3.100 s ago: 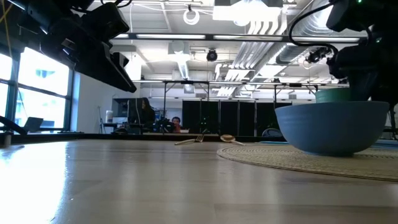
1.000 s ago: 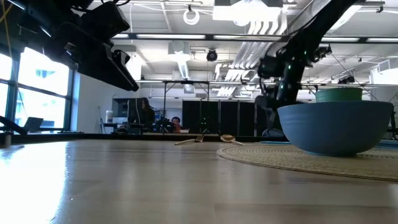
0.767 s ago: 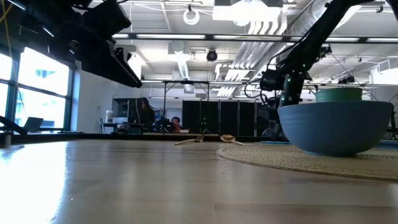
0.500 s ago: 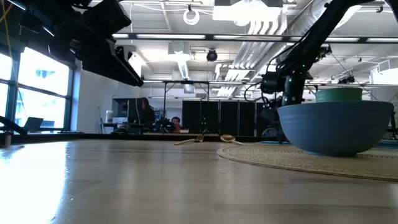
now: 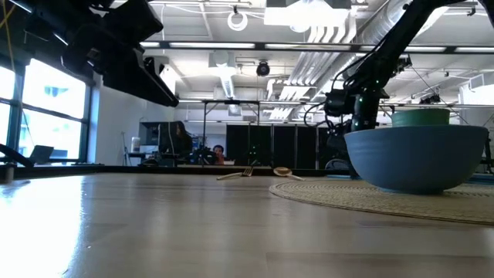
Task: Pick & Place Utensil
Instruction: Put the blue straw into the green cup
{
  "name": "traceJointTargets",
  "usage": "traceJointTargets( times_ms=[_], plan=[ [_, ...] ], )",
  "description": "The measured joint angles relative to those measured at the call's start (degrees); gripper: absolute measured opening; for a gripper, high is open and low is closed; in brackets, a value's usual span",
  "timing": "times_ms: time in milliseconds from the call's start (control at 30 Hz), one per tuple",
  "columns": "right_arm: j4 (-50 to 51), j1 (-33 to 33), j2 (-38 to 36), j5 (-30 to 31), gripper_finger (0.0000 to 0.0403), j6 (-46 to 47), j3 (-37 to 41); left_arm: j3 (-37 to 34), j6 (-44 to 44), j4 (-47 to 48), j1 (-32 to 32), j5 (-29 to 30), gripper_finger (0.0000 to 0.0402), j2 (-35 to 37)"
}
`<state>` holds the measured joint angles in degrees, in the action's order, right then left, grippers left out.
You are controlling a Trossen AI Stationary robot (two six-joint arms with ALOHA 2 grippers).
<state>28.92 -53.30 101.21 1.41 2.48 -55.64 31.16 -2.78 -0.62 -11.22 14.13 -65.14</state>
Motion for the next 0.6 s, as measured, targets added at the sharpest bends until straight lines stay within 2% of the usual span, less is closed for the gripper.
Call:
traceJointTargets(
  times_ms=[367,600],
  plan=[
    [-2.10,0.62,-0.38,2.59,0.0023,-1.31,2.24,0.00,-0.25,-1.33,-0.01,0.22,0.0115,-0.02],
    [-1.61,3.75,-3.05,6.45,0.0005,-1.33,3.60,0.00,-0.43,-1.41,0.00,3.35,0.0115,-0.02]
  ],
)
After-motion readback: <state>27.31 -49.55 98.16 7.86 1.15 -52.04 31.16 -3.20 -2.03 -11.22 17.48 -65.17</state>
